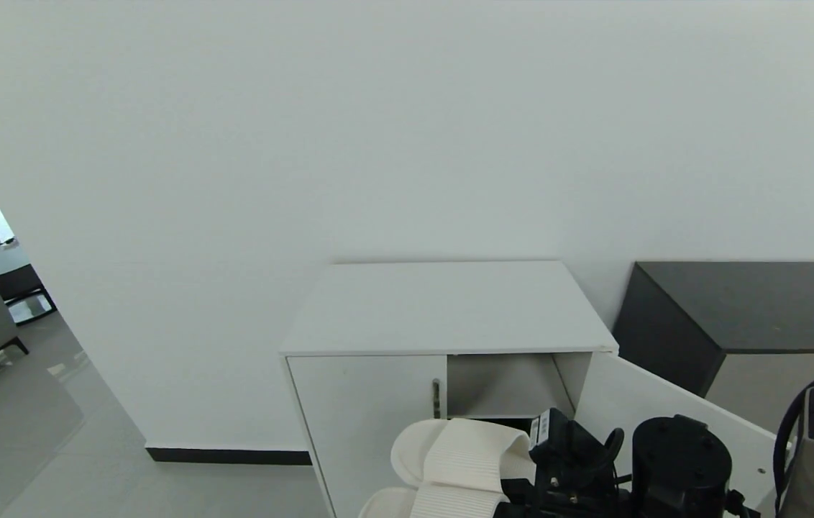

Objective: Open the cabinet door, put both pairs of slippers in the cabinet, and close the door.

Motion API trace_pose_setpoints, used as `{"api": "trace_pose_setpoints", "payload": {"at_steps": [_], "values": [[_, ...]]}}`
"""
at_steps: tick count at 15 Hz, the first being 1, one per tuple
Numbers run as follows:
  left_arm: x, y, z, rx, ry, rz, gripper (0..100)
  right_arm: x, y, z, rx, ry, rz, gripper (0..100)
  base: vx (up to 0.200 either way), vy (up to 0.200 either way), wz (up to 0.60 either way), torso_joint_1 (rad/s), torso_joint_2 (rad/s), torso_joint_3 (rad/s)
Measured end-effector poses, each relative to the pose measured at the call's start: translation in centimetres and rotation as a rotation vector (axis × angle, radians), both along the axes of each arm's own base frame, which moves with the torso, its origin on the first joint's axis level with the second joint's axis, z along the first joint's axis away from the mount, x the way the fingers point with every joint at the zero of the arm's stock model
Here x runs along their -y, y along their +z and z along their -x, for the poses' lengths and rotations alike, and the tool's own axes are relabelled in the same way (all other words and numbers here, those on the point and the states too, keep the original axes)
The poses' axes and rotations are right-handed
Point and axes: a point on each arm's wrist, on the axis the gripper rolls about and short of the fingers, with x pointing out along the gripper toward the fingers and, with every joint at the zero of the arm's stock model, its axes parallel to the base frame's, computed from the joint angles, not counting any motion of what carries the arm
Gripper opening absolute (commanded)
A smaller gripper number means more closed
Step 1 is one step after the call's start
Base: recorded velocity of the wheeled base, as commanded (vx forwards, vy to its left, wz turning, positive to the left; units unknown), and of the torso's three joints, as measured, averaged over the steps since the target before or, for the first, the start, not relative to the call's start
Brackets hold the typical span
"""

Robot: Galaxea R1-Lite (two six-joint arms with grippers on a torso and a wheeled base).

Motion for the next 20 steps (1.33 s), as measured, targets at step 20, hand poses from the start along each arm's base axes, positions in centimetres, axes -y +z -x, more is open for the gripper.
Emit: {"api": "trace_pose_setpoints", "payload": {"at_steps": [20], "values": [[0.00, 0.01, 0.00, 0.001, 0.001, 0.003, 0, 0.32, -0.31, 0.36, -0.010, 0.006, 0.017, 0, 0.000, -0.040, 0.00, -0.037, 0.08, 0.042]]}}
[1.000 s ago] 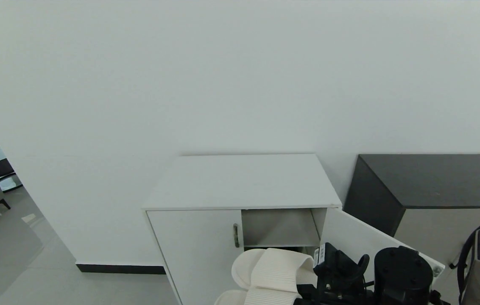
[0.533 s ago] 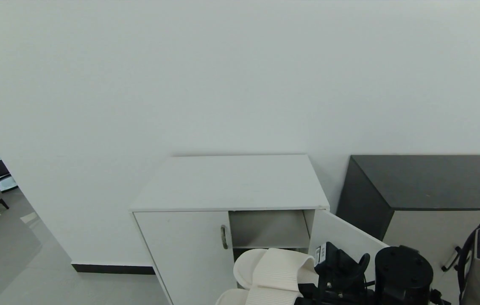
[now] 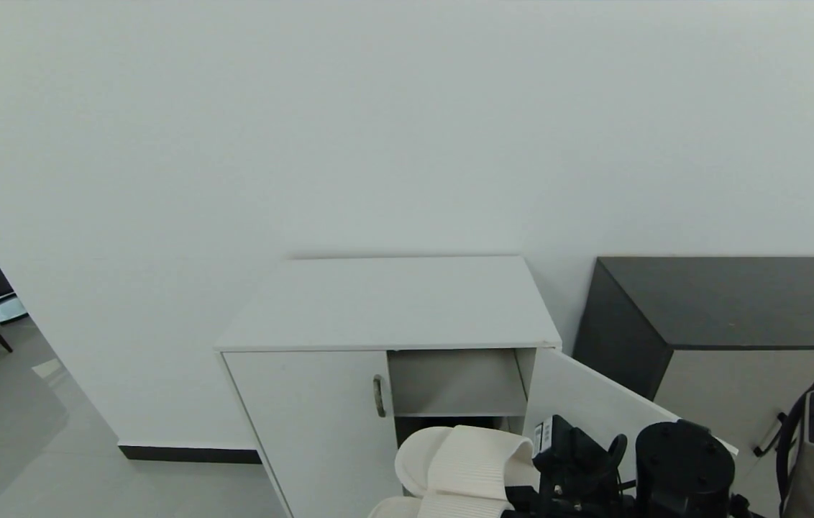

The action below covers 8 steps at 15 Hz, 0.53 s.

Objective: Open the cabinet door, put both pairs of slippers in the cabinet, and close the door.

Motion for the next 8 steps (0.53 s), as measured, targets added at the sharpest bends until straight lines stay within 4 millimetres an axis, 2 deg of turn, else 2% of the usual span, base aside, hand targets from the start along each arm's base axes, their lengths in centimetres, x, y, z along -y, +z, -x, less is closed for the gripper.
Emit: {"api": "trace_pose_setpoints", "payload": {"at_steps": [5, 8], "values": [[0.00, 0.00, 0.00, 0.000, 0.000, 0.000, 0, 0.00, 0.00, 0.00, 0.000, 0.000, 0.000, 0, 0.000, 0.000, 0.00, -0.177, 0.39, 0.203], [0.00, 0.00, 0.00, 0.000, 0.000, 0.002, 0, -0.01, -0.01, 0.02, 0.000, 0.001, 0.000, 0, 0.000, 0.000, 0.00, -0.245, 0.53, 0.281]]}}
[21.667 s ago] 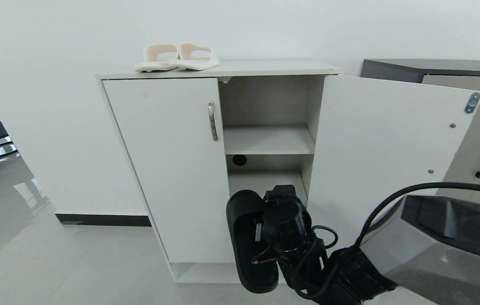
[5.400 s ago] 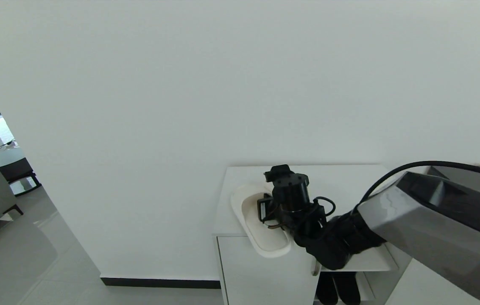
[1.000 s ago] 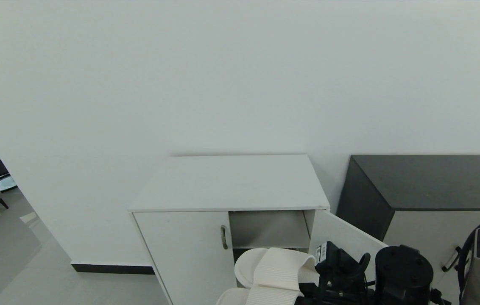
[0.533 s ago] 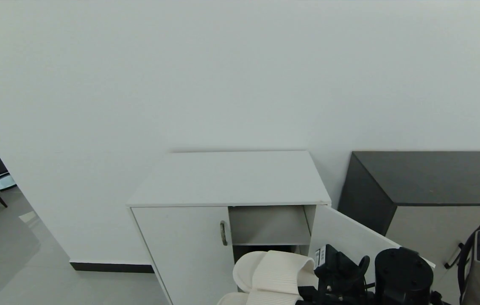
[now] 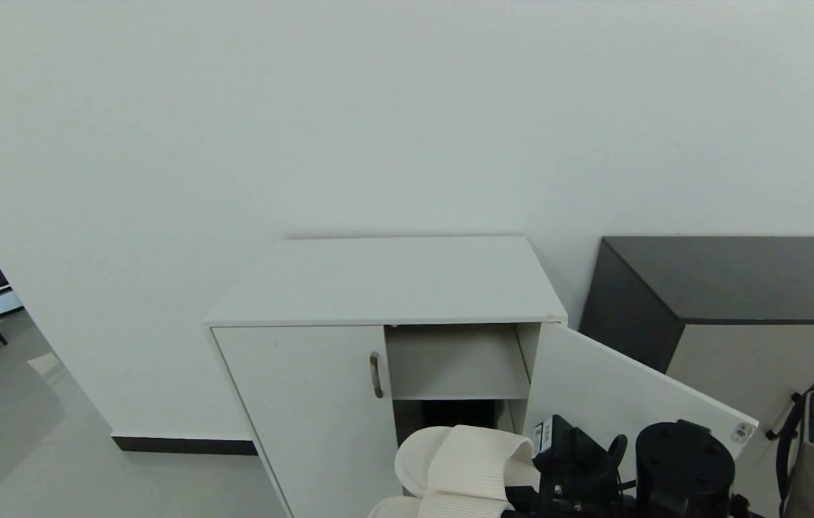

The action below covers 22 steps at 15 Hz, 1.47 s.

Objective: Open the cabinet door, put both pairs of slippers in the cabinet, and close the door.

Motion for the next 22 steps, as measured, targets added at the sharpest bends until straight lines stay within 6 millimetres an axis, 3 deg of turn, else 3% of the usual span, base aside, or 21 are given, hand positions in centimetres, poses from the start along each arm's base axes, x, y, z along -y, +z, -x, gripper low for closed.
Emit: {"api": "trace_pose_setpoints", "payload": {"at_steps": [22], "values": [[0.00, 0.00, 0.00, 0.000, 0.001, 0.000, 0, 0.08, -0.18, 0.21, -0.008, 0.003, 0.009, 0, 0.000, 0.000, 0.00, -0.210, 0.50, 0.292]]}}
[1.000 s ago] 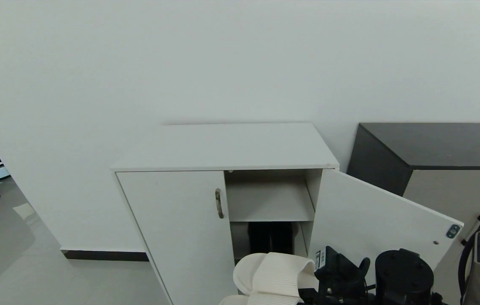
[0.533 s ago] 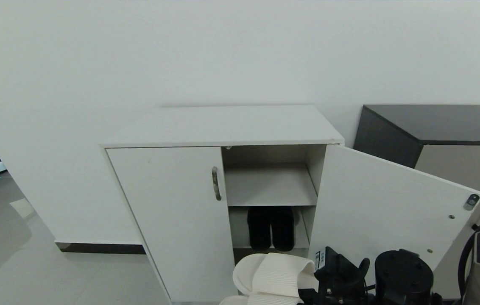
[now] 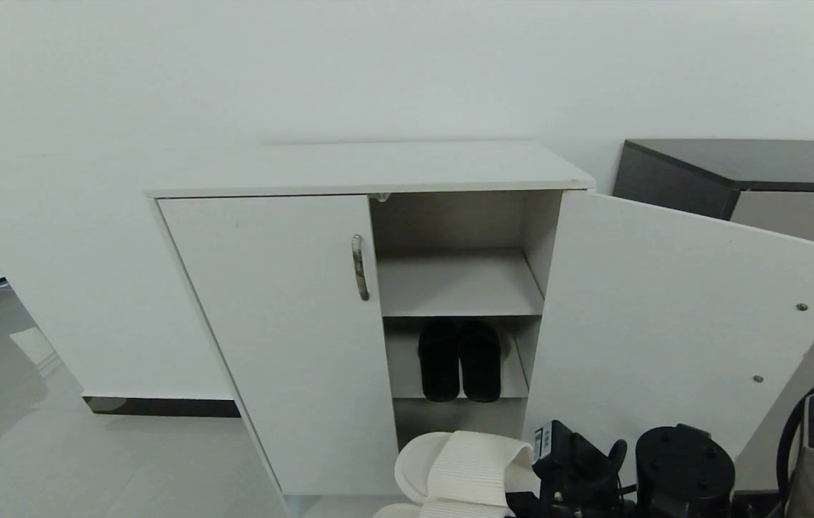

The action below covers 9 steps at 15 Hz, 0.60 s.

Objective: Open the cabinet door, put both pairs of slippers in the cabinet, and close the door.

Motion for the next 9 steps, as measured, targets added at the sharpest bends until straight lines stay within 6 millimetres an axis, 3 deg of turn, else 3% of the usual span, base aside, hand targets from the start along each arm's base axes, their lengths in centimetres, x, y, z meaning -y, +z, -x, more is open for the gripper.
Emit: {"api": "trace_pose_setpoints", "payload": {"at_steps": [5, 9], "values": [[0.00, 0.00, 0.00, 0.000, 0.000, 0.000, 0, -0.04, -0.24, 0.01, -0.006, 0.001, 0.007, 0, 0.000, 0.000, 0.00, -0.127, 0.44, 0.303], [0.00, 0.00, 0.00, 0.000, 0.000, 0.000, 0, -0.04, -0.34, -0.02, -0.008, 0.001, 0.010, 0, 0.000, 0.000, 0.00, -0.022, 0.10, 0.063]]}}
